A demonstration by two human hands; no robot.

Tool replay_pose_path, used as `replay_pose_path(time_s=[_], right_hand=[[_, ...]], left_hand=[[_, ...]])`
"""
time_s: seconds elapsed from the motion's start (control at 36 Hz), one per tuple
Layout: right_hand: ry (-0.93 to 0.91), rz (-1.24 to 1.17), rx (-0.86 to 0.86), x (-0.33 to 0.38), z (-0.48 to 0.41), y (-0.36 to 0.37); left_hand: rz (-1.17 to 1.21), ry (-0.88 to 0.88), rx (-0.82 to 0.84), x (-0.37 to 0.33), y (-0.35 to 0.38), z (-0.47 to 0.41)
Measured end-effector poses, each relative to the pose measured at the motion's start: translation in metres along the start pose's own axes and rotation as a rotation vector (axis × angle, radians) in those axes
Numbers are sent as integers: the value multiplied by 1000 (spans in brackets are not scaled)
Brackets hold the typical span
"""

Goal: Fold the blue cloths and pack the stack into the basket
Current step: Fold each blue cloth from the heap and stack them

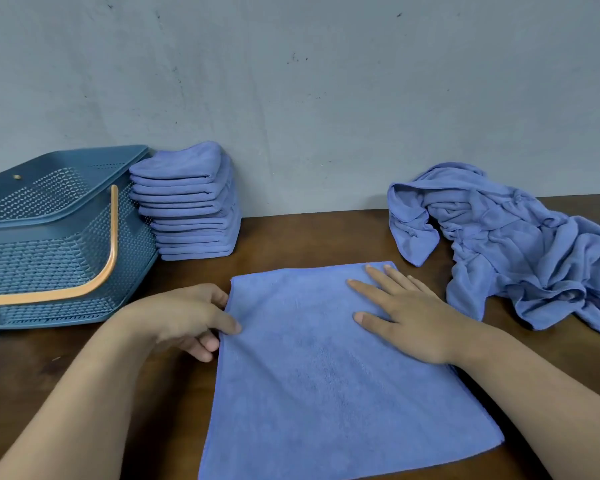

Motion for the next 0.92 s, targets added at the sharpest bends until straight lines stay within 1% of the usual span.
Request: replay_pose_path(time_s=[0.06,0.08,0.11,0.14,0.17,0.19,0.22,0.25,0.28,0.31,0.36,0.39,0.44,0.61,0.67,0.69,0.75,0.78,0.83,0.92], right_hand=[[-3,-4,-6,2,1,-2],[-7,-3,-25,3,2,-4],[-13,4,-51,4,2,-7],[-20,22,-79,4,2,-9],[-28,45,-106,5,2,-11],[-35,66,-128,6,2,-12],[-39,76,-142,6,1,-12],[-38,74,-145,6,-1,-12],[-29,65,-136,5,-2,-10],[-12,53,-114,4,-3,-8],[28,28,-57,0,-4,-4],[40,22,-38,-2,-4,-2],[46,27,-23,-4,-3,-2],[54,28,12,-8,-3,-2],[54,16,6,-8,-3,-2],[54,13,3,-8,-3,-2],[56,13,2,-8,-3,-2],[56,15,3,-8,-3,-2],[57,13,6,-8,-3,-2],[55,11,4,-9,-4,-1]], left_hand=[[32,-7,-27,1,-2,-2],[44,2,-77,0,-5,-4],[43,24,-180,-2,-10,-6],[13,56,-336,-4,-17,-8],[-51,115,-529,-9,-23,-8],[-146,216,-707,-17,-22,-6],[-250,337,-812,-26,-14,-3],[-333,453,-818,-35,-1,-3],[-385,533,-745,-40,14,-7],[-424,565,-648,-43,29,-12],[-538,505,-495,-39,50,-28],[-579,470,-455,-37,53,-34],[-617,448,-436,-36,52,-38],[-625,433,-439,-37,43,-40],[-555,468,-445,-38,39,-42],[-472,485,-455,-38,33,-45],[-264,503,-527,-32,11,-49],[-206,500,-589,-28,-1,-52],[-163,476,-687,-19,-19,-56],[-132,410,-756,-12,-31,-57]])
Point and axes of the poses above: each hand's wrist, its own z-axis away from the middle knuckle, its own y-axis out of the palm, x = y × z, the point moved 7 cm from there along -z, towards the middle knuckle, and after that the axes turned 14 degrees about -y, right-handed, at the moved point
